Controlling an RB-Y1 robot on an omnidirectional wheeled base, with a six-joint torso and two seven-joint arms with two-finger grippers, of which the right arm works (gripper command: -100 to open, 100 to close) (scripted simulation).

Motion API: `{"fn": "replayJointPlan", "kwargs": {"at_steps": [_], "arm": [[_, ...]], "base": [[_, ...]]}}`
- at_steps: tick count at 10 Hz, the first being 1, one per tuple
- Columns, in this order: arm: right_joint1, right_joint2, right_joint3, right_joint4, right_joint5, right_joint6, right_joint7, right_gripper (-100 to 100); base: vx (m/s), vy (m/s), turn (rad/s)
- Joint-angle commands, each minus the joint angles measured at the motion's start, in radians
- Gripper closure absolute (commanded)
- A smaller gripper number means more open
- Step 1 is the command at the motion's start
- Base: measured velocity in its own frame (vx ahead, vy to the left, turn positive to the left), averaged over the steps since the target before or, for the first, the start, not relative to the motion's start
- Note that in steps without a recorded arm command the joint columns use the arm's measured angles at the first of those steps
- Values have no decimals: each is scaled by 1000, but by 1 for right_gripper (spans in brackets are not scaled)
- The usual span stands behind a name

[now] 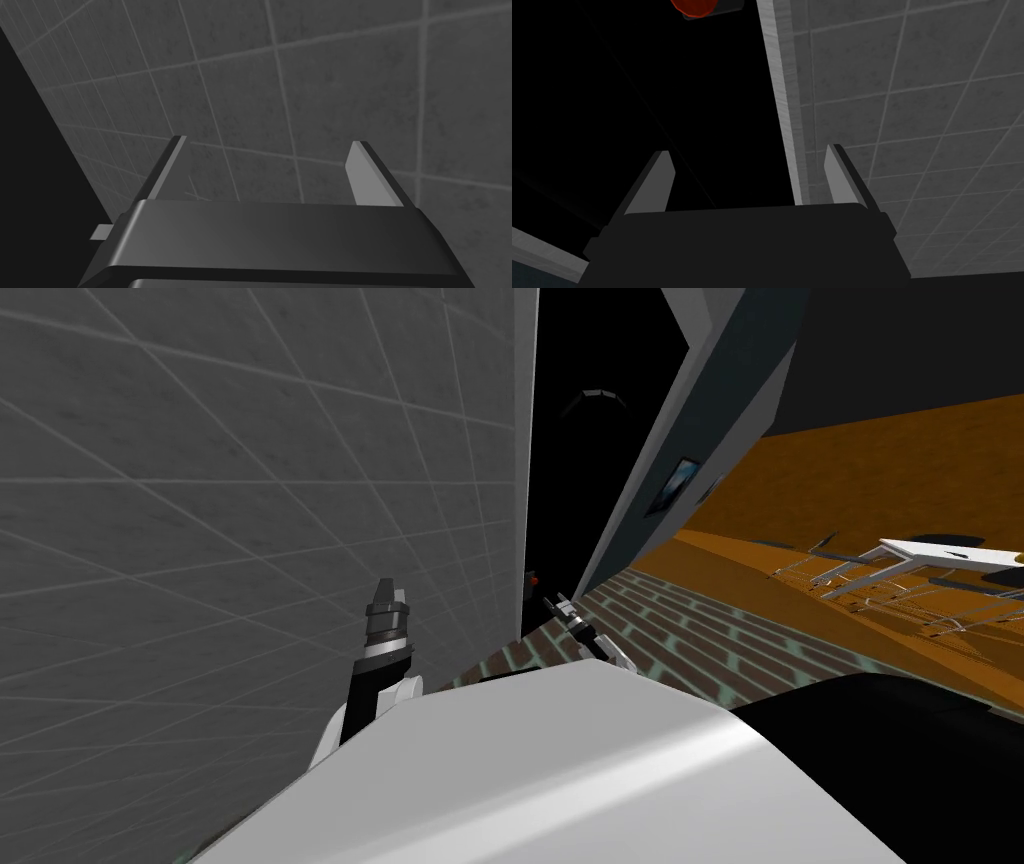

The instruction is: Pull the door open

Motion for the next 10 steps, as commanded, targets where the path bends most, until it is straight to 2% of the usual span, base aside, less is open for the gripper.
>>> {"fn": "replayJointPlan", "kwargs": {"at_steps": [1,5,6,7,9,10], "arm": [[-8,-17,2,33,19,0,24,-100],[-37,-58,10,138,72,-6,93,-100],[-28,-53,8,117,63,-7,81,-100],[-47,-57,-16,156,57,-13,87,-100],[-61,-59,-34,183,51,-19,88,-100],[-76,-62,-53,211,45,-25,89,-100]], "base": [[79,-64,79],[78,-62,80],[35,-30,16],[116,34,167],[145,92,138],[132,77,174]]}}
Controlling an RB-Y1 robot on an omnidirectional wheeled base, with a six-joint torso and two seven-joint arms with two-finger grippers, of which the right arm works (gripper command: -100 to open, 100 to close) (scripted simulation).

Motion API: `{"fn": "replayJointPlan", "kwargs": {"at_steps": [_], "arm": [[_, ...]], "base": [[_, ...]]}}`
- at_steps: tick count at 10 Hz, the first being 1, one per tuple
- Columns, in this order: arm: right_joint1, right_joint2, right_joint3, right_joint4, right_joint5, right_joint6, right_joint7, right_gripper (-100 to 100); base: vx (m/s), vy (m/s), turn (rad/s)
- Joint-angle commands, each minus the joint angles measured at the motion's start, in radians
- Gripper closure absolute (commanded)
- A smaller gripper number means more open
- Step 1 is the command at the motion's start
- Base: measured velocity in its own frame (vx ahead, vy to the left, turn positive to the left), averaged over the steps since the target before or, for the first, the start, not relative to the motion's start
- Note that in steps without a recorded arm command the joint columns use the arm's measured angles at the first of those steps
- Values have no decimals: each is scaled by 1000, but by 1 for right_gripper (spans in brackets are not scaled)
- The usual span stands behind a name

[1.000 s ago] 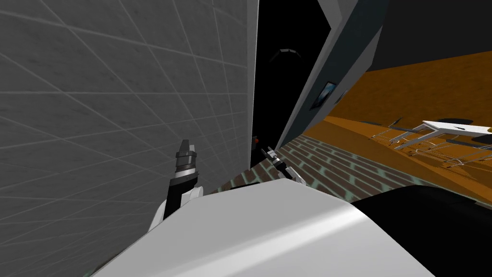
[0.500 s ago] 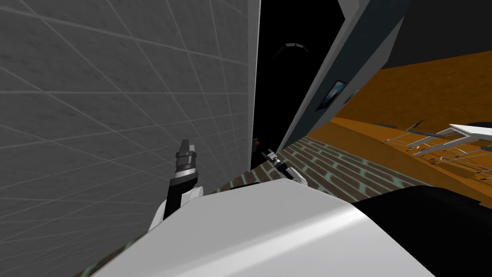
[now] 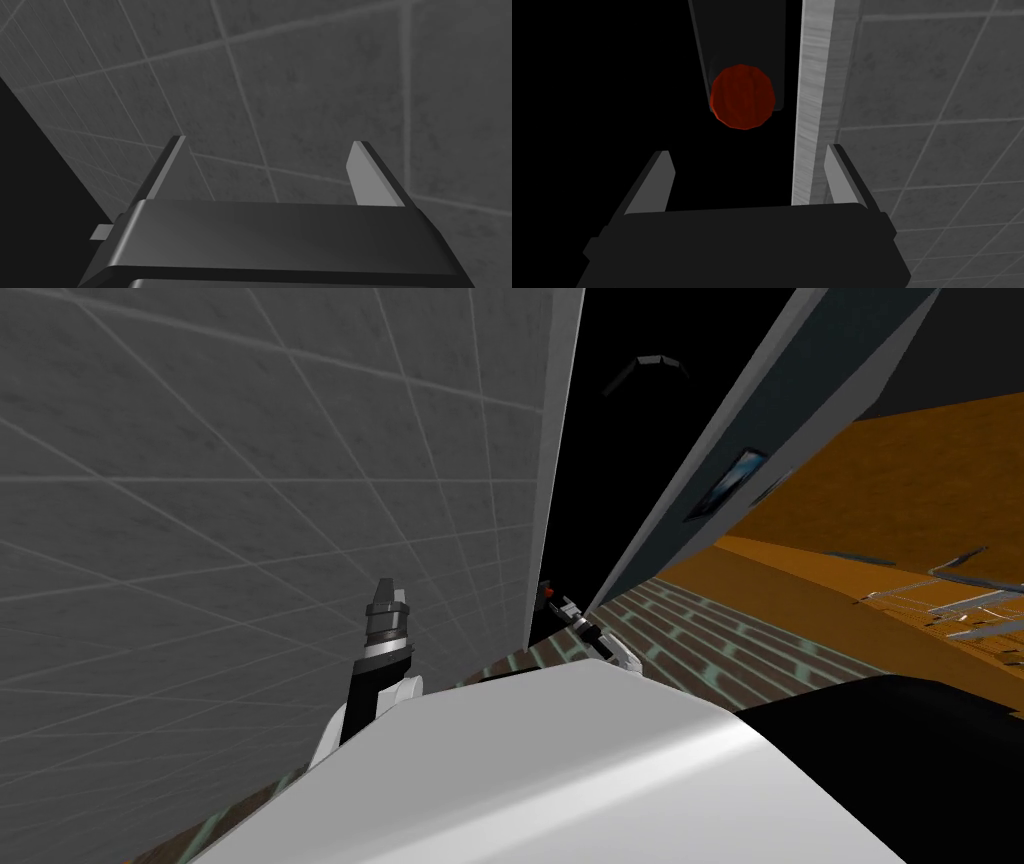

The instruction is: Pull the door open

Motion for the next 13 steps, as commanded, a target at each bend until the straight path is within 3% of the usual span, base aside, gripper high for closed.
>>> {"fn": "replayJointPlan", "kwargs": {"at_steps": [1,4,5,6,11,13], "arm": [[-15,-1,-20,33,-7,-9,3,-100],[-47,-6,-61,94,-20,-22,6,-100],[-42,-5,-53,87,-18,-24,8,-100],[-42,-5,-53,87,-18,-24,8,100],[-42,-5,-53,87,-18,-24,8,100],[-46,-4,-49,87,-46,-19,-35,100]], "base": [[134,79,157],[136,55,131],[58,14,49],[-22,-8,-30],[-6,-3,-3],[-51,-34,75]]}}
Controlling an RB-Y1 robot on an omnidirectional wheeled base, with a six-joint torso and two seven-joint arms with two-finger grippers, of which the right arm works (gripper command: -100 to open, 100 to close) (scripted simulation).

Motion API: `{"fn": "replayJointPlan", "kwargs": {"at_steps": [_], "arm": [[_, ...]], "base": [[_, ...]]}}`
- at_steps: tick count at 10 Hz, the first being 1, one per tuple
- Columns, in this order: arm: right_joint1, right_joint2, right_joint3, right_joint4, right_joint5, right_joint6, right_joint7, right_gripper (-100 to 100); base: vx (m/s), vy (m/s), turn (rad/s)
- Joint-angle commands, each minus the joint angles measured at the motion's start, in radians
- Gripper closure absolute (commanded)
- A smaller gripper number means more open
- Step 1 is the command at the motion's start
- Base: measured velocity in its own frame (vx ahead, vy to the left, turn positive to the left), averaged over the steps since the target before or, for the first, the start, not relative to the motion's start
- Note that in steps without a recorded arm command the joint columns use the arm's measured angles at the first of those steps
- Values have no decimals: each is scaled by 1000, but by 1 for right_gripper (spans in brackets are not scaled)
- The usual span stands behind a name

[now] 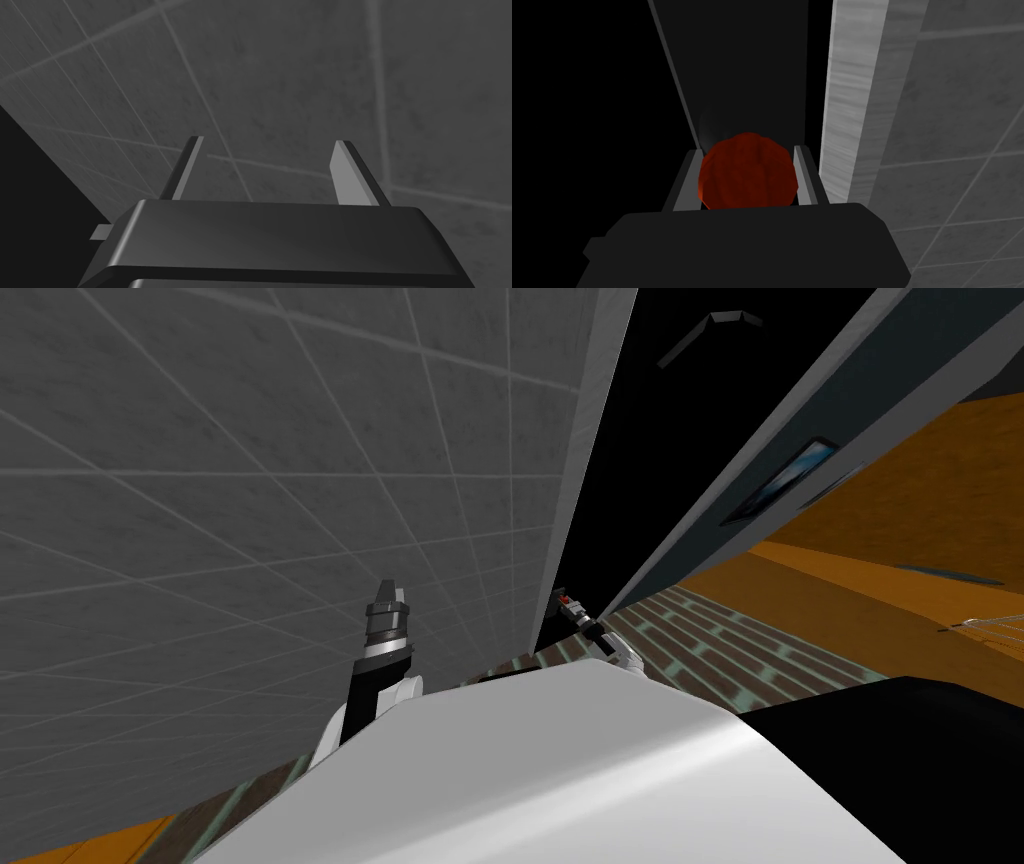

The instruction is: Pull the door open

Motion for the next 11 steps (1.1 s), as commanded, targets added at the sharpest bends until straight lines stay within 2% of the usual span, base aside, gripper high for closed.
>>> {"fn": "replayJointPlan", "kwargs": {"at_steps": [1,6,7,9,10,11], "arm": [[-1,2,5,-1,-22,3,-37,100],[-10,6,22,-3,-117,17,-169,100],[-10,6,22,-3,-117,17,-174,100],[-15,8,30,-3,-169,25,-236,100],[-15,8,30,-3,-169,25,-241,100],[-17,9,35,-4,-196,29,-276,100]], "base": [[-64,-48,83],[-80,-52,95],[-68,-50,55],[-62,-48,87],[-53,-41,74],[-54,-45,94]]}}
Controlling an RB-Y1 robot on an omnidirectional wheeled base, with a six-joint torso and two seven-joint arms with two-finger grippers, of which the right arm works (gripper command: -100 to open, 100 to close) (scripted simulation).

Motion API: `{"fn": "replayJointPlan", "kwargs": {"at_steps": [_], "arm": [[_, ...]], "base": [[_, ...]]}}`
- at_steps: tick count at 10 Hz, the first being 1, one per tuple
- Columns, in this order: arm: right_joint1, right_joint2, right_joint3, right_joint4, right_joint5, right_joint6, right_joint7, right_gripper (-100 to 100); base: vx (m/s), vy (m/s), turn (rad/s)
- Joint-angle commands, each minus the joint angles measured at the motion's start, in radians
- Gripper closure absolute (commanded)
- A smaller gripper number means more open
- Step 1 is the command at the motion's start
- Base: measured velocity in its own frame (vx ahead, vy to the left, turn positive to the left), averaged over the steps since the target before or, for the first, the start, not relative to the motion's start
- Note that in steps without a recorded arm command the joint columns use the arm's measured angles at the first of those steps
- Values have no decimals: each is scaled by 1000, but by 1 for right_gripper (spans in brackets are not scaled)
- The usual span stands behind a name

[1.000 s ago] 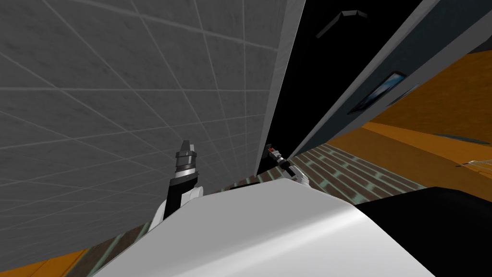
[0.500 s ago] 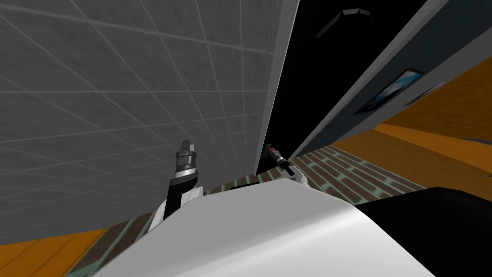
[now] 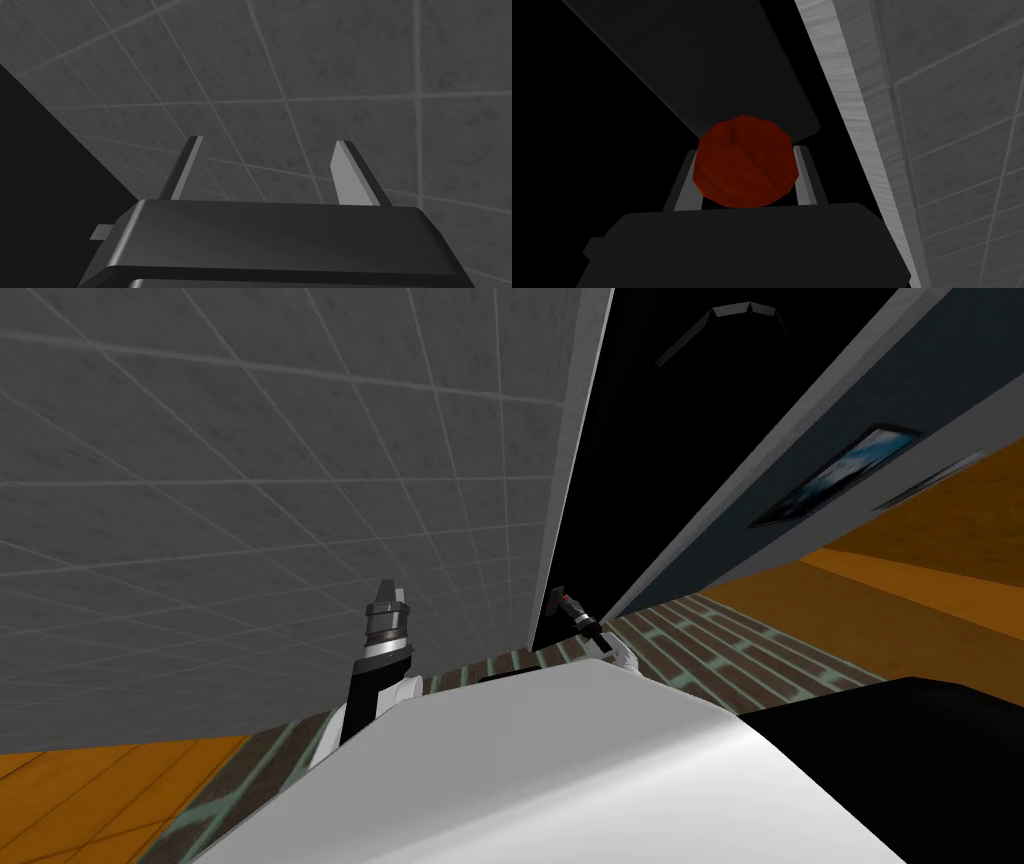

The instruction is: Pull the door open

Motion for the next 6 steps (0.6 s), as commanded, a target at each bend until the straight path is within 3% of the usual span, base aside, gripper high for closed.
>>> {"fn": "replayJointPlan", "kwargs": {"at_steps": [1,2,4,5,6], "arm": [[-5,2,7,-1,-43,2,-50,100],[-5,2,7,-1,-43,2,-56,100],[-11,4,18,-2,-106,12,-120,100],[-11,4,18,-2,-106,12,-128,100],[-14,6,24,-3,-139,17,-163,100]], "base": [[-77,-66,136],[-57,-42,63],[-71,-39,115],[-56,-53,68],[-53,-42,96]]}}
